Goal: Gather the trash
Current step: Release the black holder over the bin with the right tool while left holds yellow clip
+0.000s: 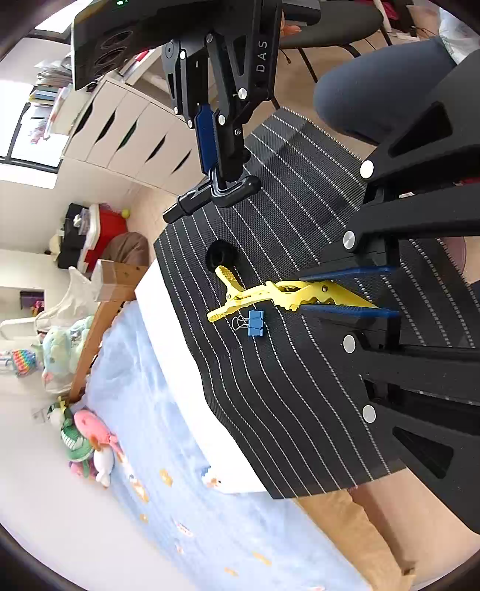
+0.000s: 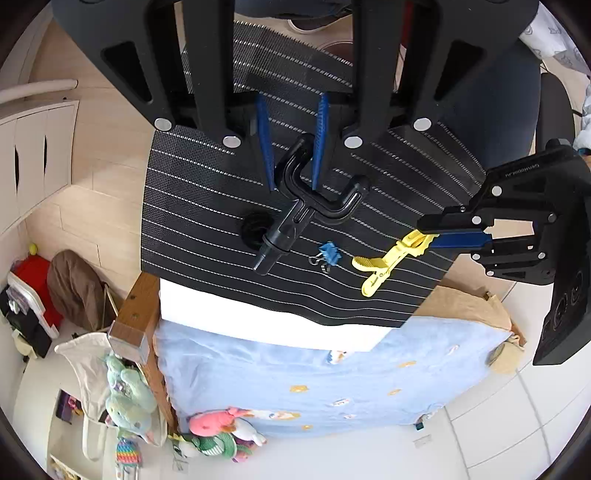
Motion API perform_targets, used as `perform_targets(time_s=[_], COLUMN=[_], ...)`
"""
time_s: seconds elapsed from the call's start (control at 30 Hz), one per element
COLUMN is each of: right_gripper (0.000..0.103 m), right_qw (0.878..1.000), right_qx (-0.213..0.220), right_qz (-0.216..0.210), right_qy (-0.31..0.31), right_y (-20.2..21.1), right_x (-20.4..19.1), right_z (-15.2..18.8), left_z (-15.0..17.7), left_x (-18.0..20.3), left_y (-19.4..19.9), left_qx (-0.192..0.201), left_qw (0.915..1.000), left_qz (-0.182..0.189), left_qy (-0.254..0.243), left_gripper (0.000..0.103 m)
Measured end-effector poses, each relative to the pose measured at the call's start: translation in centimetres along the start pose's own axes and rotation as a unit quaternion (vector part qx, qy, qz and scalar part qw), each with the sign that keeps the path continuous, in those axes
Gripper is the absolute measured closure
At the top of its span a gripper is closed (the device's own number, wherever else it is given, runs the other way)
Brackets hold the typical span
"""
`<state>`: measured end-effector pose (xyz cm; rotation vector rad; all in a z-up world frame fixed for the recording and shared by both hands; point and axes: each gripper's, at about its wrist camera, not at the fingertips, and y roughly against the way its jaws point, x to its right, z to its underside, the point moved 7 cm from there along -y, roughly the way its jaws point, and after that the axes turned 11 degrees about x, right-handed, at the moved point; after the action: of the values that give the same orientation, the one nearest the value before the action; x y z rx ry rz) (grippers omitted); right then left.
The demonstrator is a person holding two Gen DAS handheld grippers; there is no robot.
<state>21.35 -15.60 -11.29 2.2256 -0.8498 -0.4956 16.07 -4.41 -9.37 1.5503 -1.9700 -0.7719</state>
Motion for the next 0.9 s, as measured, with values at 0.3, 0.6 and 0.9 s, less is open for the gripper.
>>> perform_targets(time_s=[0.3,0.6,0.9], right_gripper=[0.083,0.083,0.083], right_qw=[0.999,0.998,0.997], right_qx=[0.029,0.045,0.048], right_qz=[-0.014,-0.026,-0.04], right_qy=[0.013,0.029,0.038], right_y=[3.2,6.0,8.2], right_x=[-2.8,-5.5,-7.7], right_z=[1.1,2.4,4.4], left_z=[0.4,2.1,3.8], left_x=[1.1,2.4,2.7], left_y=[4.0,7.3,9.2], left_qx=[0.037,0.055,0.064], left_qw=[0.9993,0.9985,0.9978], left_qz=[0.0,-0.001,-0.002], left_qy=[0.003,0.006,0.017], left_gripper=[0.09,0.09,0.09])
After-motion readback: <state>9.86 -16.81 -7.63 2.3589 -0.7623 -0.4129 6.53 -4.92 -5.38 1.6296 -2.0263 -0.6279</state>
